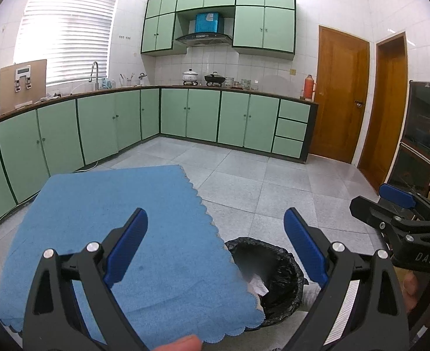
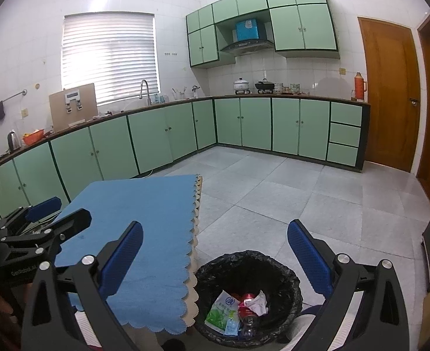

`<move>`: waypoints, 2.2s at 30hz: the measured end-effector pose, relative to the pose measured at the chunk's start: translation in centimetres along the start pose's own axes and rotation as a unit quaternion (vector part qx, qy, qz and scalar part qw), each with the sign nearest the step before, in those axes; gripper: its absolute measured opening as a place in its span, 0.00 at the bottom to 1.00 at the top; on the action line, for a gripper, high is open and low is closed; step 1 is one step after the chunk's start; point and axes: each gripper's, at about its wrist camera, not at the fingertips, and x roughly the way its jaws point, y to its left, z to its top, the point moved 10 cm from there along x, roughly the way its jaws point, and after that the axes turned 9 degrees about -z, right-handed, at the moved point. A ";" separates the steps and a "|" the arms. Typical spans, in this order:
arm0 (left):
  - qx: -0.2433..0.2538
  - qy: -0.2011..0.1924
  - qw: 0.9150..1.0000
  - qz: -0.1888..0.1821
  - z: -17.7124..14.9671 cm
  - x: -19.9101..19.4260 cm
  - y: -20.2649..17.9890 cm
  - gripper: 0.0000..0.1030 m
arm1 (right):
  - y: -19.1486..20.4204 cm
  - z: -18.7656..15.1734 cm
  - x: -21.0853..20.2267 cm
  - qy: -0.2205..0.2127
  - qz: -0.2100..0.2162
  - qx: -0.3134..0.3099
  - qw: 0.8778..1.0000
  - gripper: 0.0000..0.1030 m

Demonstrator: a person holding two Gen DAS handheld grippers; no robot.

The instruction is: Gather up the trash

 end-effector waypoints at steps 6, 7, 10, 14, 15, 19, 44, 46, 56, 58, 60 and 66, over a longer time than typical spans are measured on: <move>-0.002 0.000 1.000 0.003 -0.2 -0.2 0.2 0.88 | 0.1 0.0 0.2 0.002 0.001 0.001 1.000 0.94; -0.002 0.001 1.000 0.003 -0.1 -0.1 0.3 0.88 | 0.1 0.0 0.2 0.002 0.001 0.001 1.000 0.94; -0.003 0.002 1.000 0.007 0.1 0.3 0.0 0.88 | 0.1 0.0 0.2 0.003 0.000 0.003 1.000 0.94; -0.004 0.004 1.000 0.007 0.1 0.4 0.0 0.88 | 0.0 -0.3 0.4 0.006 0.000 0.004 1.000 0.94; -0.003 0.004 1.000 0.008 0.0 0.4 0.0 0.88 | 0.0 -0.3 0.4 0.006 0.000 0.004 1.000 0.94; -0.003 0.007 1.000 0.007 -0.1 0.5 0.0 0.88 | 0.0 -0.3 0.6 0.008 0.001 0.006 1.000 0.94; -0.004 0.007 1.000 0.008 -0.2 0.6 0.2 0.88 | 0.1 -0.4 0.6 0.009 0.002 0.004 1.000 0.94; -0.005 0.008 1.000 0.008 -0.3 0.6 0.2 0.88 | 0.2 -0.4 0.6 0.009 0.002 0.004 1.000 0.94; -0.006 0.008 1.000 0.008 -0.4 0.7 0.2 0.88 | 0.2 -0.3 0.6 0.009 0.002 0.004 1.000 0.94; -0.006 0.008 1.000 0.008 -0.4 0.7 0.2 0.88 | 0.2 -0.4 0.6 0.009 0.002 0.004 1.000 0.94; -0.006 0.008 1.000 0.008 -0.4 0.7 0.2 0.88 | 0.2 -0.3 0.6 0.010 0.002 0.004 1.000 0.94; -0.007 0.009 1.000 0.008 -0.5 0.8 0.2 0.88 | 0.2 -0.3 0.6 0.009 0.002 0.004 1.000 0.94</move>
